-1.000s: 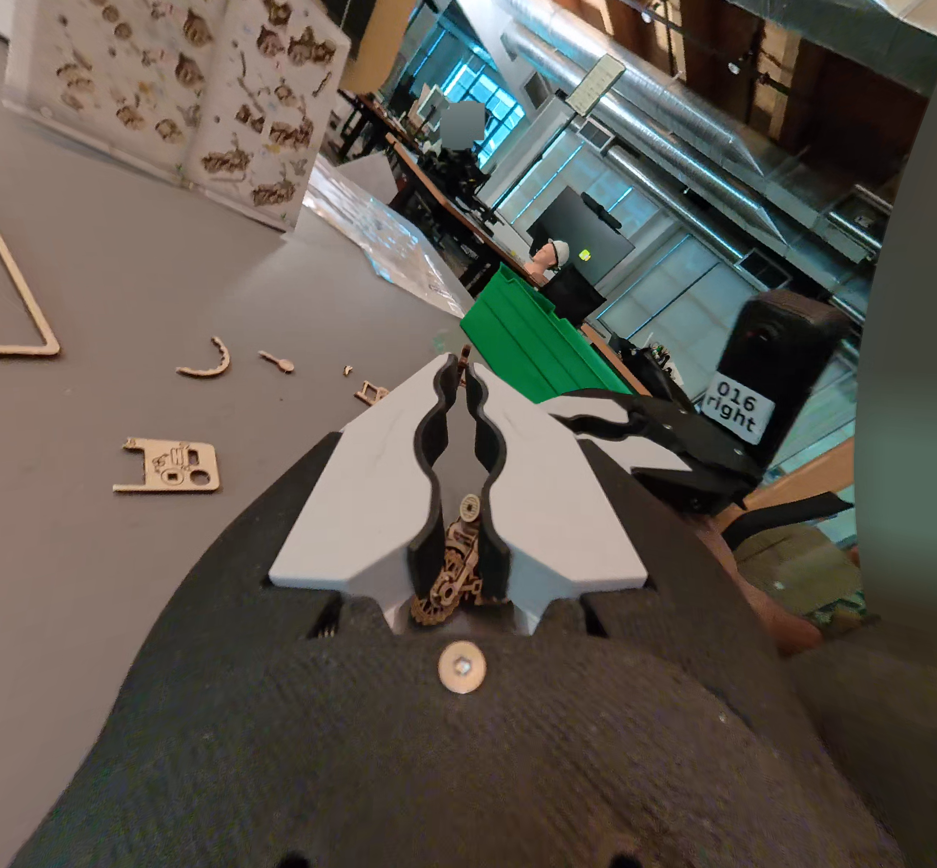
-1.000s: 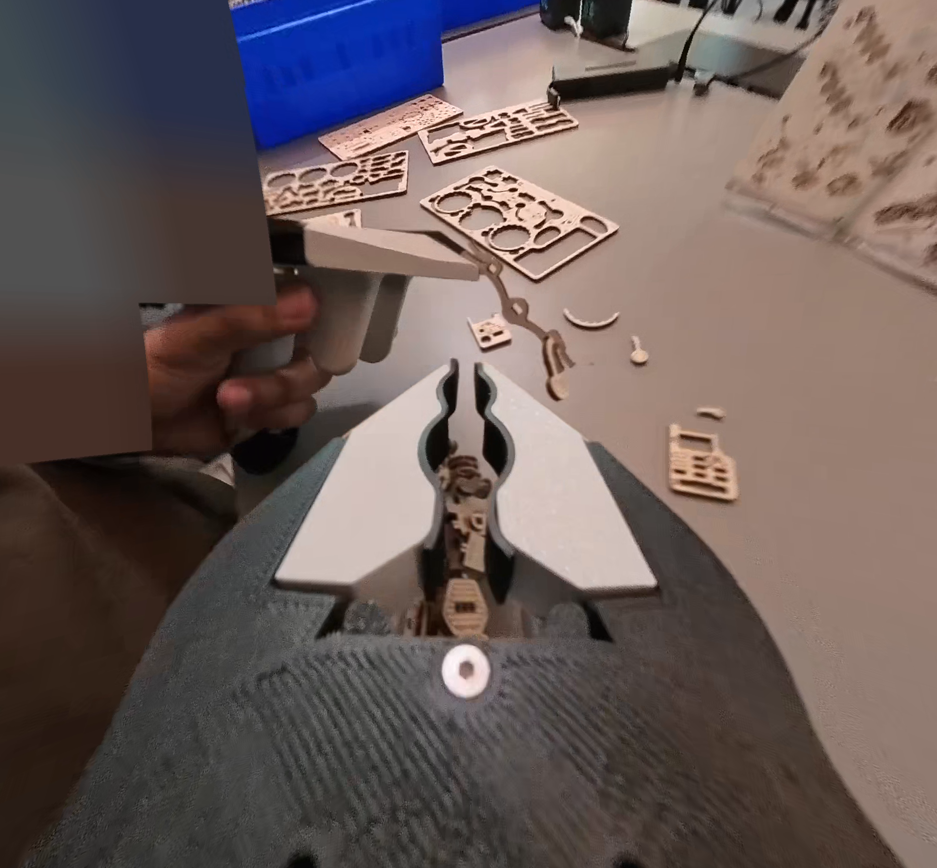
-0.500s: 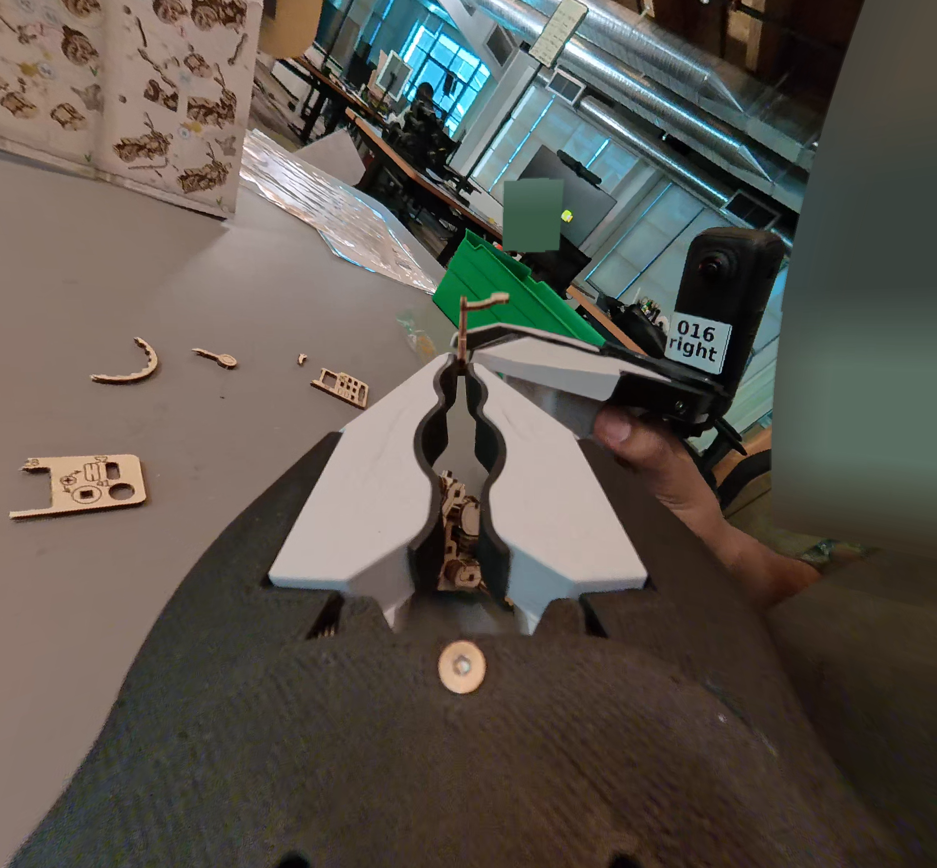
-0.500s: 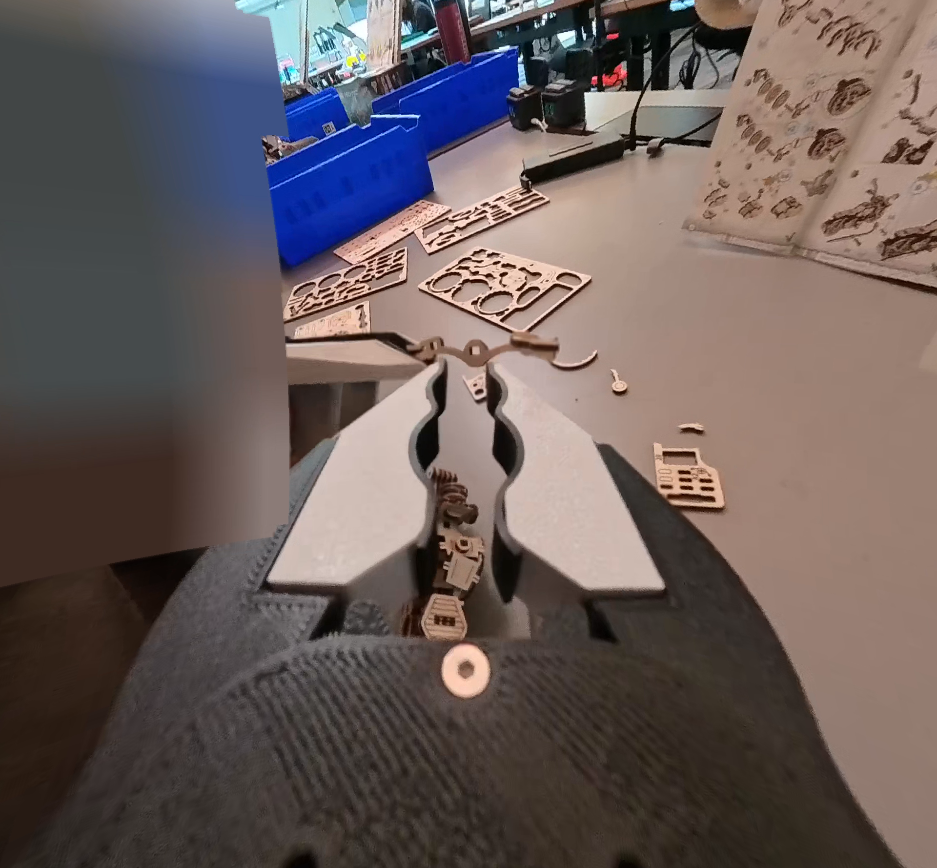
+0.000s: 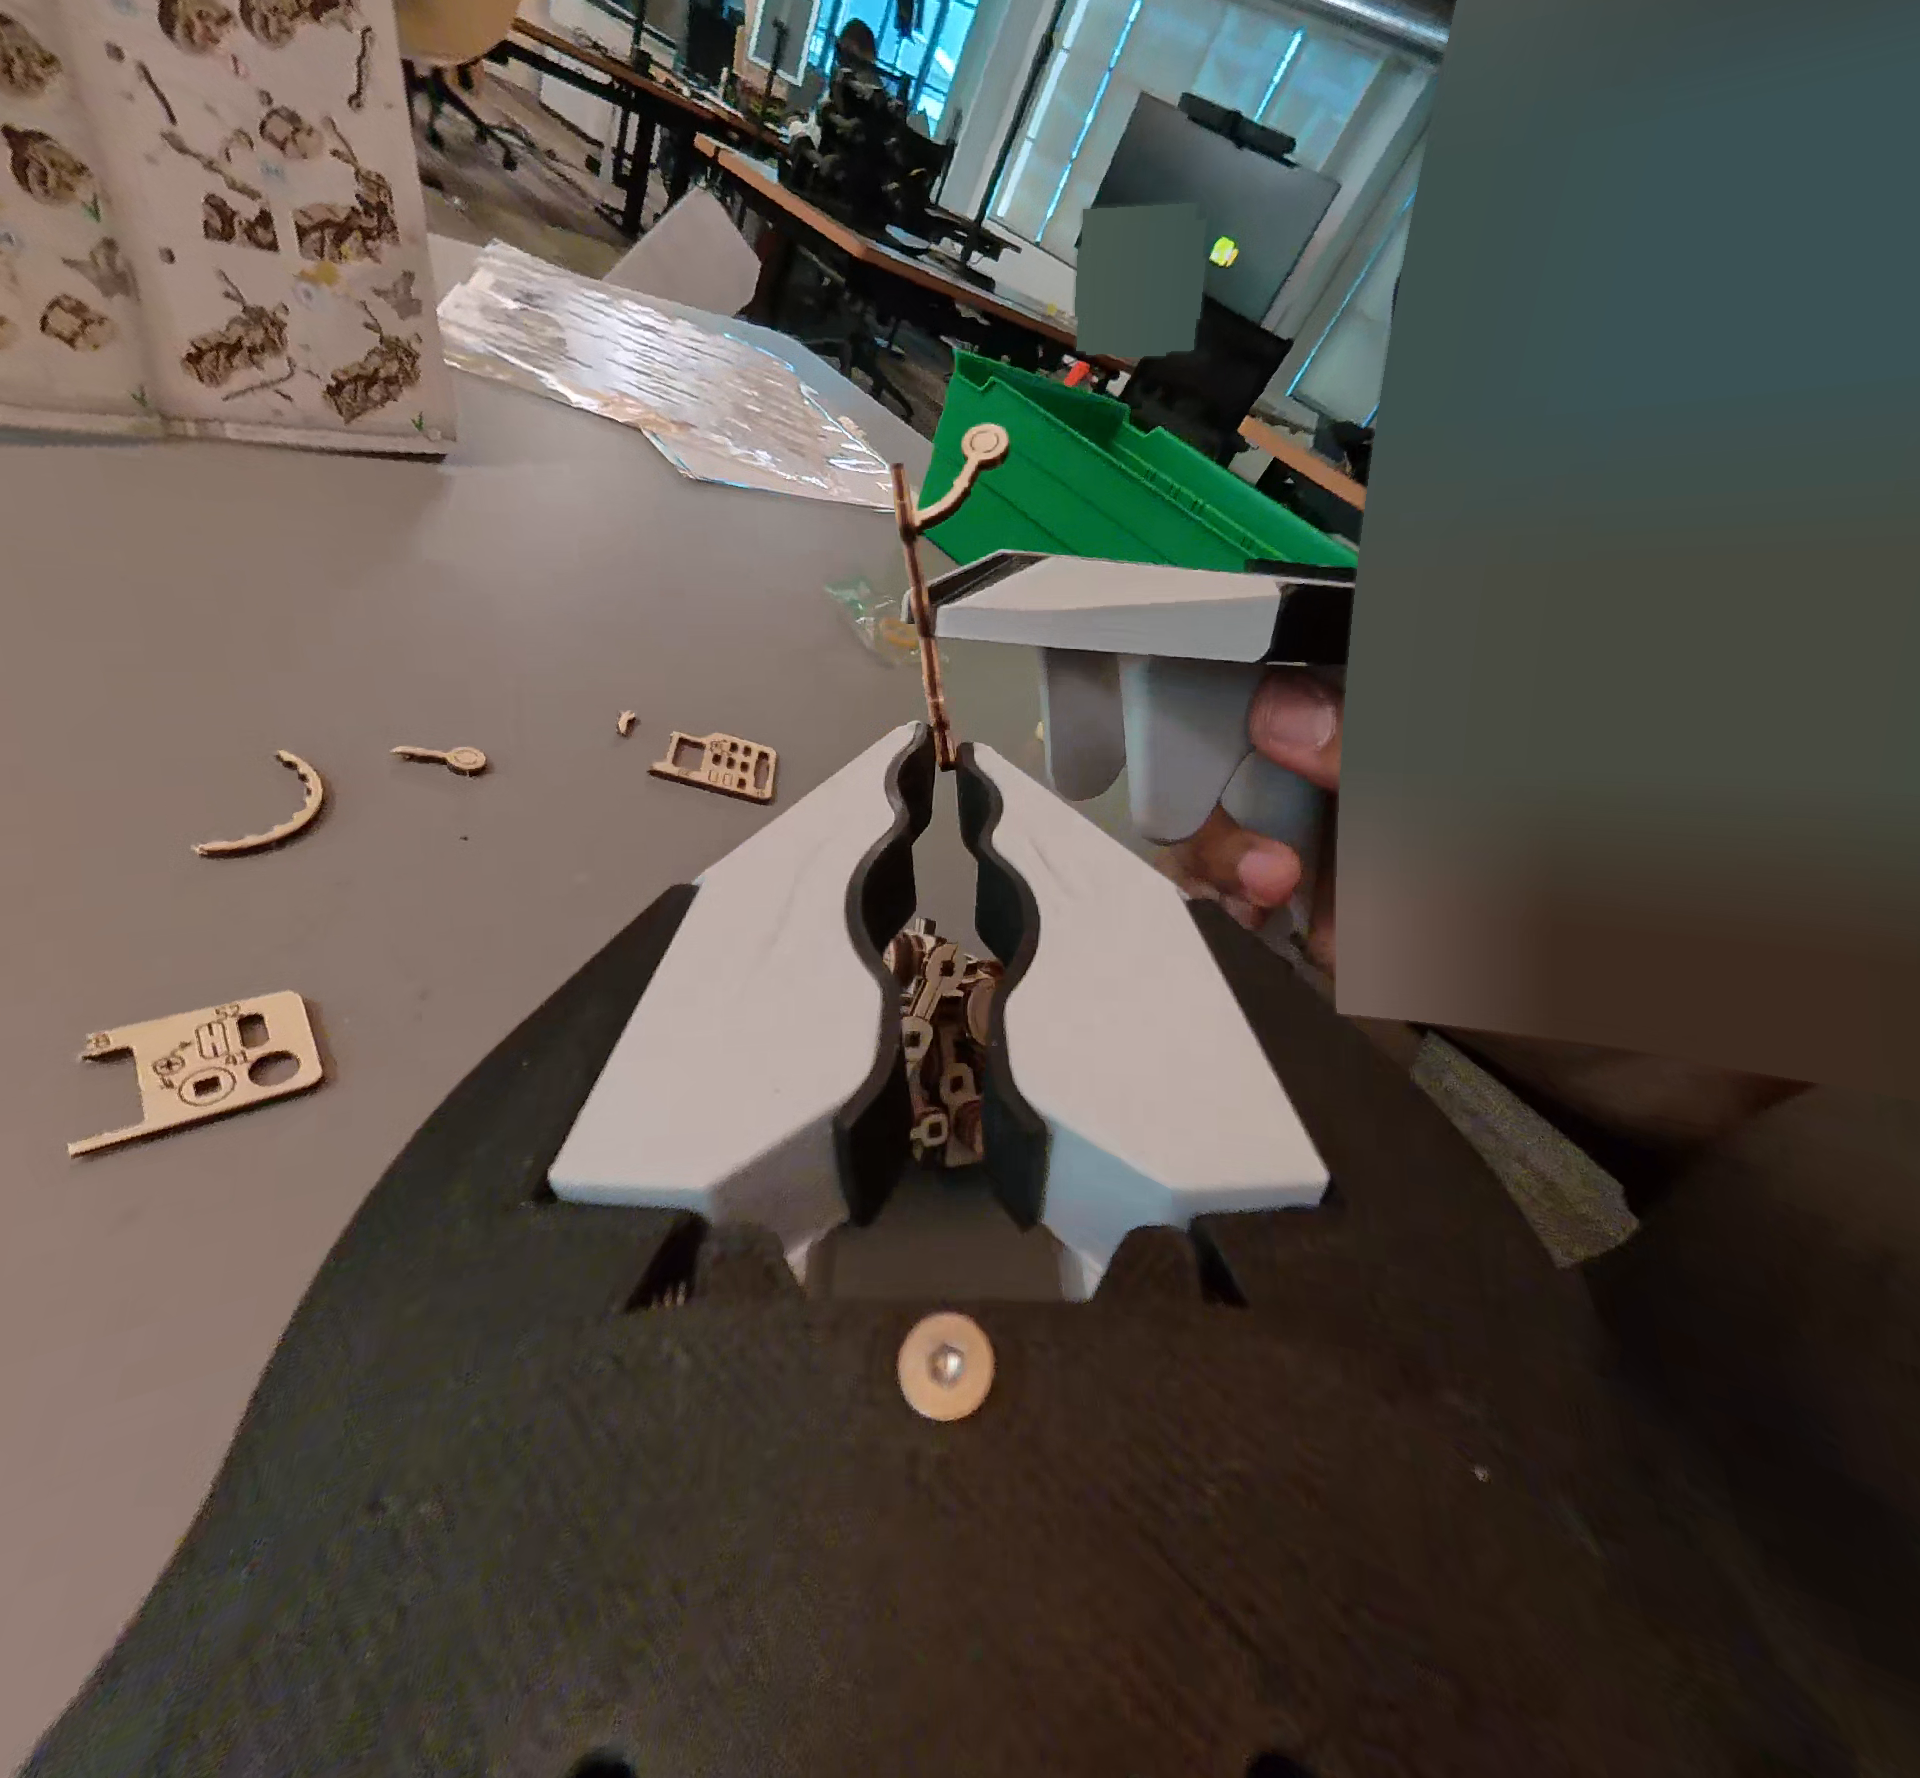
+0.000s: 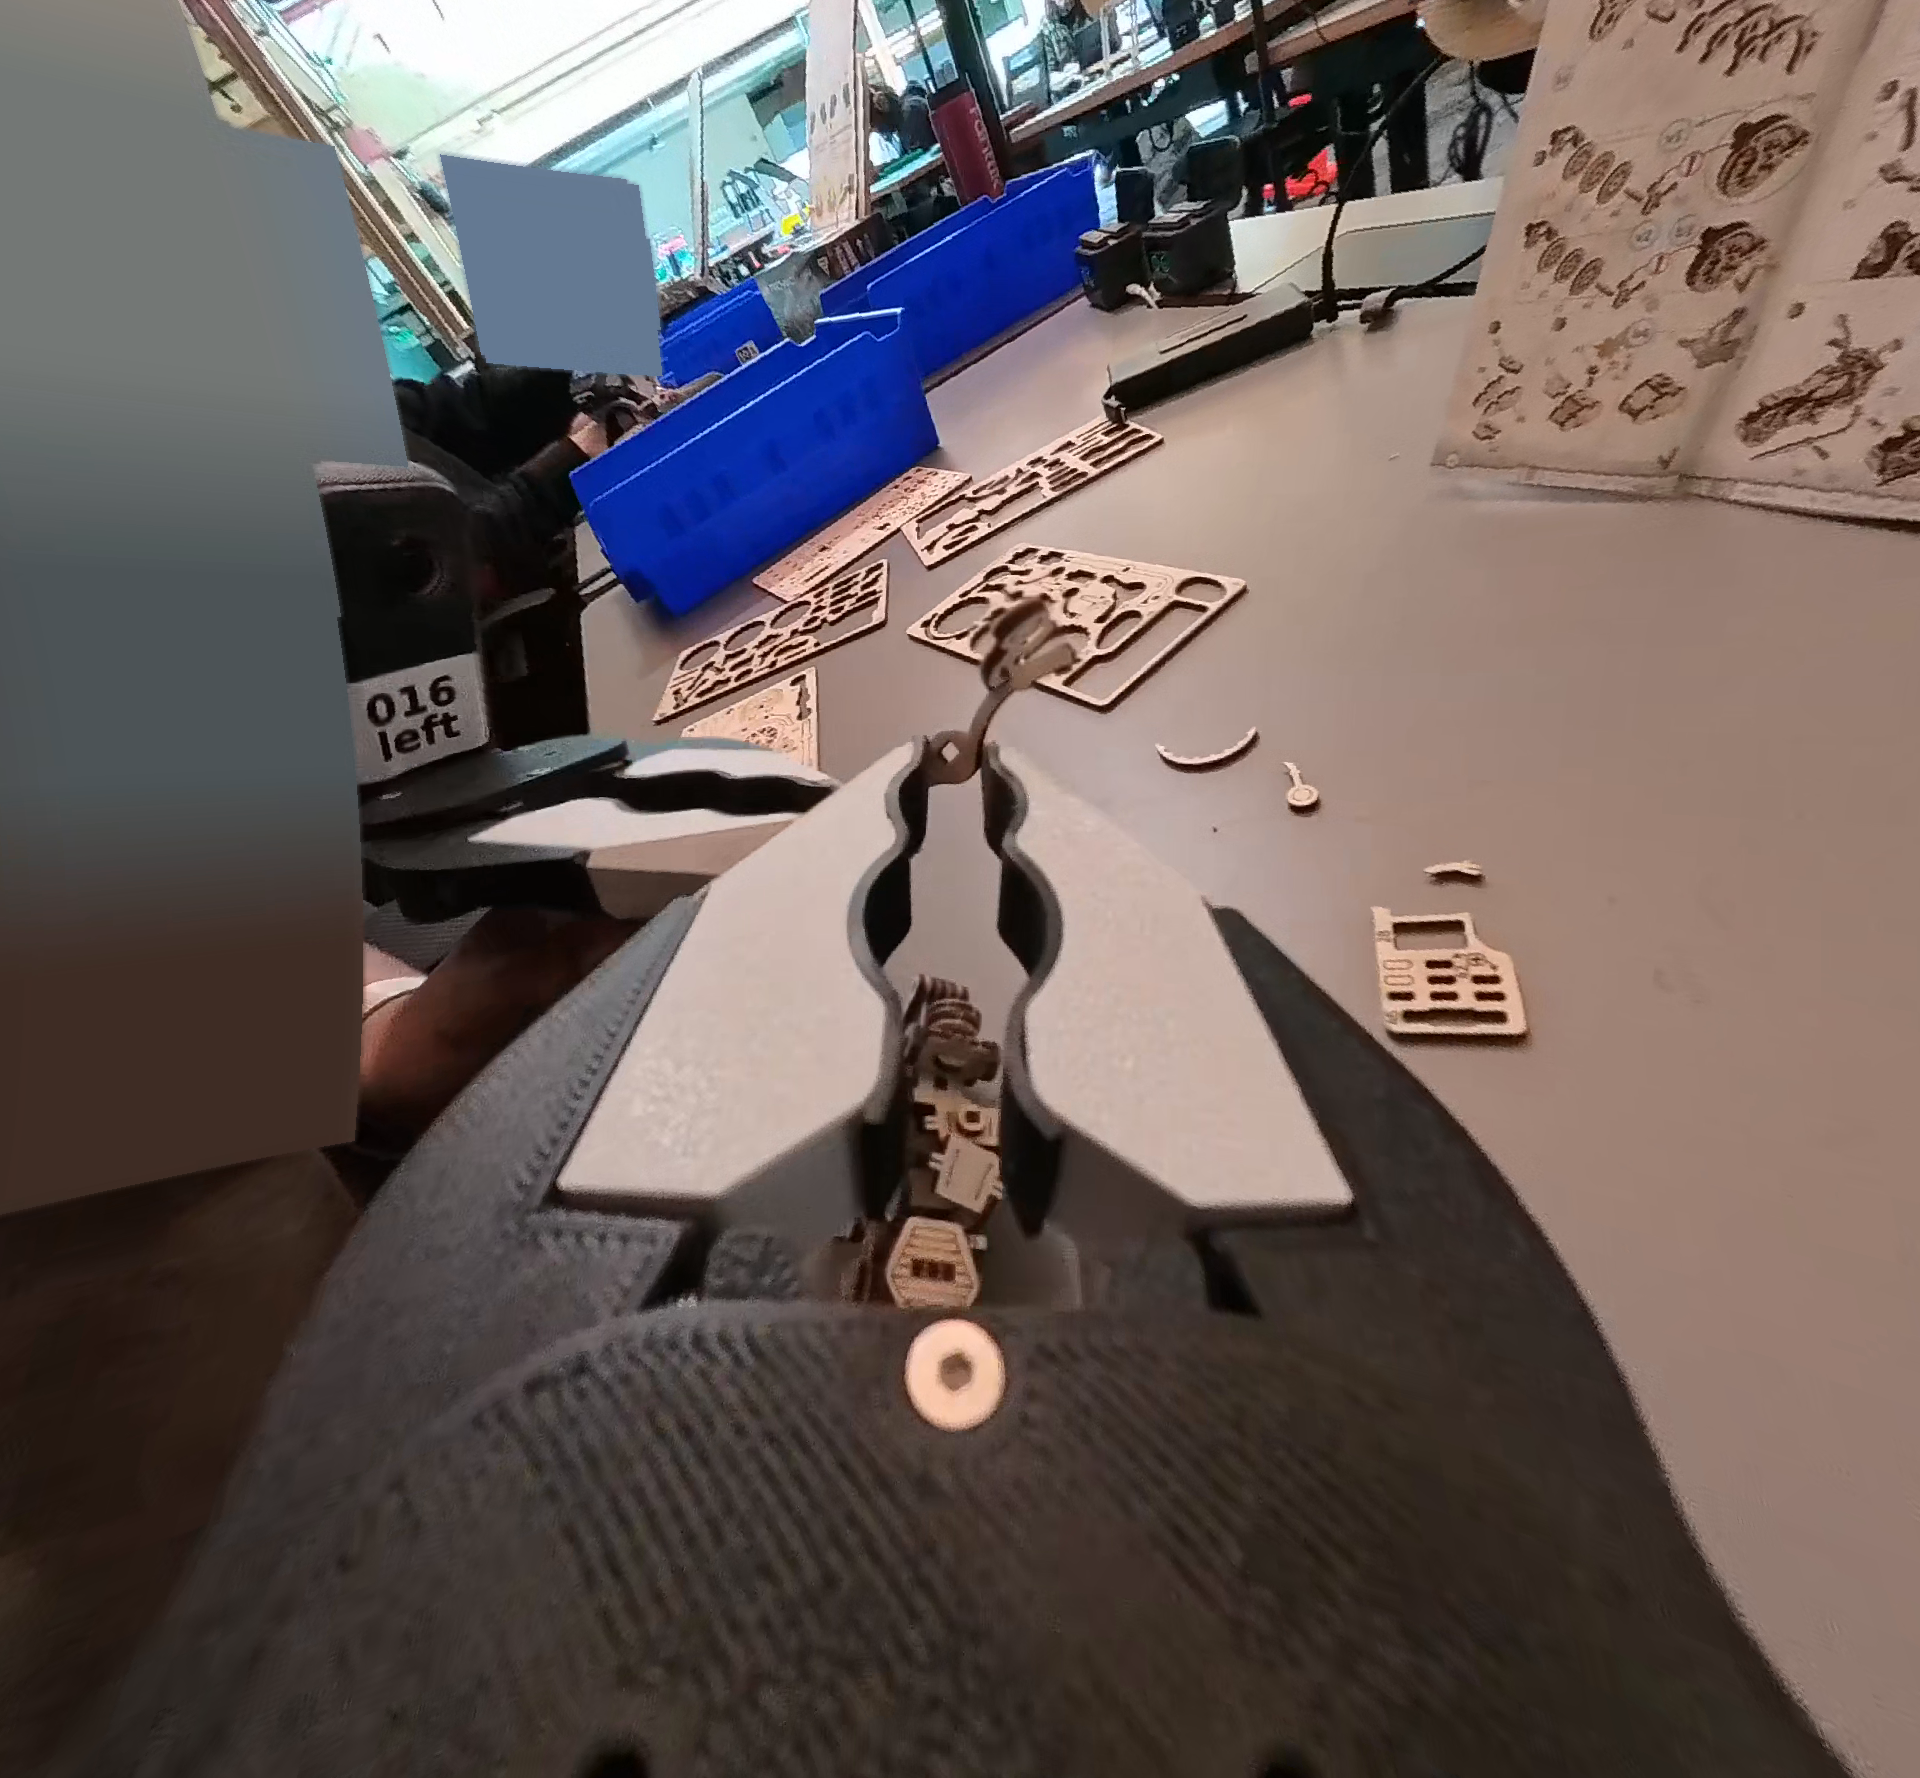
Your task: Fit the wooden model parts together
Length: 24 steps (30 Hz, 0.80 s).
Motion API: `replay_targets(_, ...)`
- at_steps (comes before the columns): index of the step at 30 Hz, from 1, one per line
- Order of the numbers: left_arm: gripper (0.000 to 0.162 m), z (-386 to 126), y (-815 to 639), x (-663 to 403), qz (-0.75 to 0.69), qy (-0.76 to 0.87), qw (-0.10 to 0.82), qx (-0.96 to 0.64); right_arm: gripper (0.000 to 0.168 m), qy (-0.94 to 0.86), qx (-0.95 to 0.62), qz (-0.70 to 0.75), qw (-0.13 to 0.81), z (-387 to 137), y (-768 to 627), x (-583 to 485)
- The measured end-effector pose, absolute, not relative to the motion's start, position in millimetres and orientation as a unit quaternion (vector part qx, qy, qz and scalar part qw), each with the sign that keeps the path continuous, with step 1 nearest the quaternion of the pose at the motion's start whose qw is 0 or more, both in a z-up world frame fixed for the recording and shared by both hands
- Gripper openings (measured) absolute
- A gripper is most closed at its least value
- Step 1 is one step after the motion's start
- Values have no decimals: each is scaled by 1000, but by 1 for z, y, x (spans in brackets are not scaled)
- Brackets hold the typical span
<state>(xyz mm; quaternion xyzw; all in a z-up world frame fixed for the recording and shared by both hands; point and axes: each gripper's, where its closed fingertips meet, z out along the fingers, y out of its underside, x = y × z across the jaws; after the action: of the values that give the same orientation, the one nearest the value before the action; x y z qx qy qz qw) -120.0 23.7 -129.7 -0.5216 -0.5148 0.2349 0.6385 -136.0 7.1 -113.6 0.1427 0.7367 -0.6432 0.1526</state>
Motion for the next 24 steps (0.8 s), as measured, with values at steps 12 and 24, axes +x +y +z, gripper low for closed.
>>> replay_targets(12, 0, -145, 24, -121, 102, -546, 659, -508, 6, 759, 155, -595, 212, -134, 9, -131)
replay_targets(24, 0, -143, 15, -122, -85, -579, 714, -384, 19, 792, -24, -609, 27, -130, 21, -136)
